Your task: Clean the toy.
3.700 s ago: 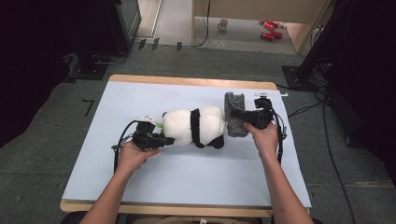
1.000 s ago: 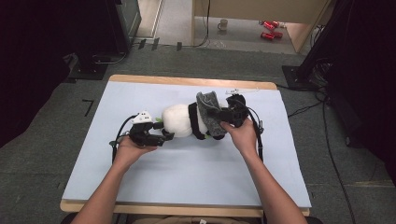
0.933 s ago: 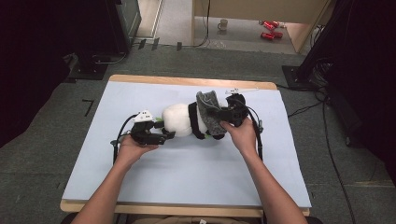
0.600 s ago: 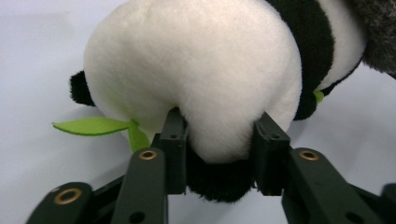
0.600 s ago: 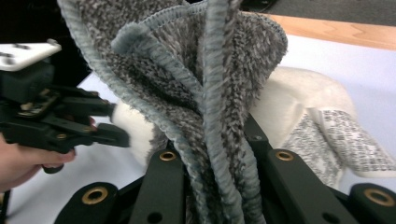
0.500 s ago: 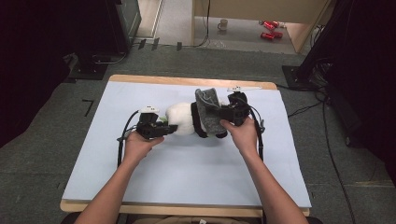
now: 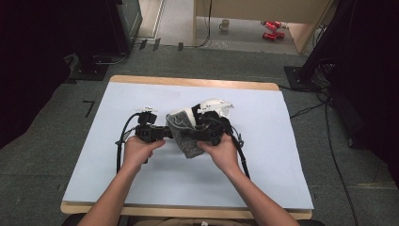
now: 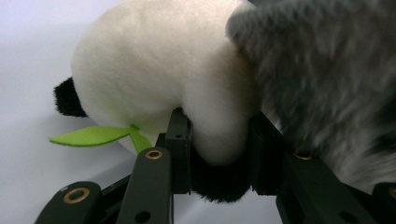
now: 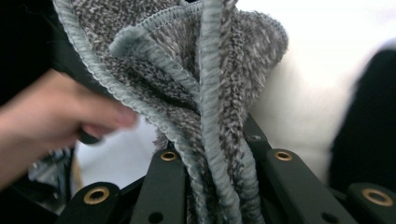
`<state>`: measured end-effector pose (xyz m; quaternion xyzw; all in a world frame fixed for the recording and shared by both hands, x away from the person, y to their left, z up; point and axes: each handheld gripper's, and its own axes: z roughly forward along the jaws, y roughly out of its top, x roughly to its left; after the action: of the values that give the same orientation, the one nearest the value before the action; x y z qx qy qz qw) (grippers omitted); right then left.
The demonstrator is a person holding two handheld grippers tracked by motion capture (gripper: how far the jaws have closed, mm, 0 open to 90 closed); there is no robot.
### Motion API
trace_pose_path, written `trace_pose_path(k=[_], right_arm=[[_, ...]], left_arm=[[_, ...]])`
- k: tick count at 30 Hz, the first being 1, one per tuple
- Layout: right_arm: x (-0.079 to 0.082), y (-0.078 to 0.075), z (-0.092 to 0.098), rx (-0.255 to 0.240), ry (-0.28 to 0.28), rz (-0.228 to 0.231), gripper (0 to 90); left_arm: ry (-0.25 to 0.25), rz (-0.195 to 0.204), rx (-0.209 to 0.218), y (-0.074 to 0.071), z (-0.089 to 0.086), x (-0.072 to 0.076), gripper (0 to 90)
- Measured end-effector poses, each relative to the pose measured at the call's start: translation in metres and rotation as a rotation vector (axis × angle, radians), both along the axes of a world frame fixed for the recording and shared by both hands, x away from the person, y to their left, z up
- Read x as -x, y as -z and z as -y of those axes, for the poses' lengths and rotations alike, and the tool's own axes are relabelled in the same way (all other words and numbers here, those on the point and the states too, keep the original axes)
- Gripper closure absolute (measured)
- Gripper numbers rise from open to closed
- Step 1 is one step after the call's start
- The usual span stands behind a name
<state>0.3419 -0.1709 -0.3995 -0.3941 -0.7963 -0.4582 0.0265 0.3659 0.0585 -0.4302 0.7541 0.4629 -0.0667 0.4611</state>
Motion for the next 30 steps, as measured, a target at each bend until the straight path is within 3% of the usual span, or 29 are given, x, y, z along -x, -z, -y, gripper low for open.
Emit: trace_pose_path(k=[3, 4, 5, 7, 12, 23, 30], right_arm=[[-0.007, 0.019, 0.003, 0.051, 0.01, 0.012, 77.5], [-0.009, 0.023, 0.006, 0.038, 0.01, 0.01, 77.5], [-0.011, 0.024, 0.009, 0.031, 0.016, -0.002, 77.5], [-0.011, 0.021, 0.011, 0.062, 0.018, 0.015, 77.5], [-0.012, 0.015, 0.026, 0.109, 0.078, 0.047, 77.6], [-0.015, 0.004, 0.054, 0.104, 0.108, 0.052, 78.4], [-0.018, -0.006, 0.078, 0.066, 0.162, 0.055, 78.3]], left_arm=[[-0.001, -0.007, -0.022, 0.008, 0.001, -0.003, 66.9], [0.002, 0.004, -0.027, 0.009, 0.002, -0.003, 66.9], [0.005, 0.025, -0.044, 0.008, 0.003, -0.002, 67.0], [0.008, 0.047, -0.071, 0.007, 0.004, -0.002, 67.0], [0.009, 0.049, -0.072, 0.008, 0.0, -0.003, 67.0], [0.026, 0.065, -0.076, 0.008, 0.0, -0.005, 66.8], [0.023, 0.059, -0.067, 0.007, 0.0, -0.006, 66.8]])
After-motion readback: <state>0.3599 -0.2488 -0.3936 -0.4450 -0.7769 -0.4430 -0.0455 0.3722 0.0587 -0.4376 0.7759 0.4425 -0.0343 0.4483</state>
